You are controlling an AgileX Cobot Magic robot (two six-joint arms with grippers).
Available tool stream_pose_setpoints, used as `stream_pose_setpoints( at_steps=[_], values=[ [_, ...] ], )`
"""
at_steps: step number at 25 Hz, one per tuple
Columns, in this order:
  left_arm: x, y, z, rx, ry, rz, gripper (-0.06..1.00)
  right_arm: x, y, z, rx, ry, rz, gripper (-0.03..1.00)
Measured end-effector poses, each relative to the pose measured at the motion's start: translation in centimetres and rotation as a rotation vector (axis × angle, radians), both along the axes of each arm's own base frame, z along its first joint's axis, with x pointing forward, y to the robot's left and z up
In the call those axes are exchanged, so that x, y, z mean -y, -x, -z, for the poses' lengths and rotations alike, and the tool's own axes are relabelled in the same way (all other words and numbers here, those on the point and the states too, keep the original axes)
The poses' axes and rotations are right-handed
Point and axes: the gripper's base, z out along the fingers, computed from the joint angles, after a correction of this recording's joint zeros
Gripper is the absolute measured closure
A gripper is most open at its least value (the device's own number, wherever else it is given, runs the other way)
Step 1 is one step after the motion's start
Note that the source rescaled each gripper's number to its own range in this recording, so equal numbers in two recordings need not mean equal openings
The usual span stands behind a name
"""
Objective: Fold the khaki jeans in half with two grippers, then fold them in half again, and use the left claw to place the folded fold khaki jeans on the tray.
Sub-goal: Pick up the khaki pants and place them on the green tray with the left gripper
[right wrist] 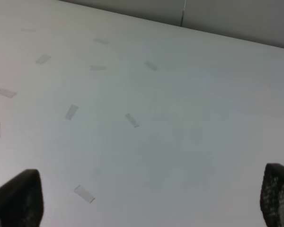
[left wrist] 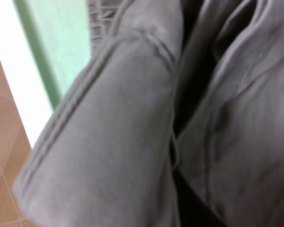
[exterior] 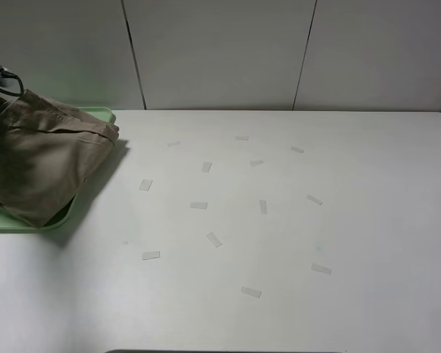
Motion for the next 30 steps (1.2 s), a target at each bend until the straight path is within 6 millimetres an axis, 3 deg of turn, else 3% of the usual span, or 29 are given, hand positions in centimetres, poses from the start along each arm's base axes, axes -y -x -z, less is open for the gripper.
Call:
stream_pose_setpoints(
  at_steps=[4,10,15,19,27,30],
  values=[
    [-0.3,-0.6,2.3,-0.007,0.002,-0.005,0.94,0.0,0.0,0.0,0.0,0.0,0.0,-0.02],
    [-1.1,-0.2,2.7,0.002,0.033,-0.159,0.94,0.0,0.0,0.0,0.0,0.0,0.0,-0.02],
    [-2.3,1.3,3.7,0.019,0.05,-0.296,0.94,0.0,0.0,0.0,0.0,0.0,0.0,-0.02],
    [-2.9,2.3,3.8,0.05,0.054,-0.337,0.94,0.0,0.0,0.0,0.001,0.0,0.0,-0.02],
    [-3.0,2.0,3.7,0.096,0.047,-0.332,0.94,0.0,0.0,0.0,0.001,0.0,0.0,-0.02],
    [-3.0,2.0,3.7,0.097,0.048,-0.334,0.88,0.0,0.0,0.0,0.001,0.0,0.0,-0.02]
  ],
)
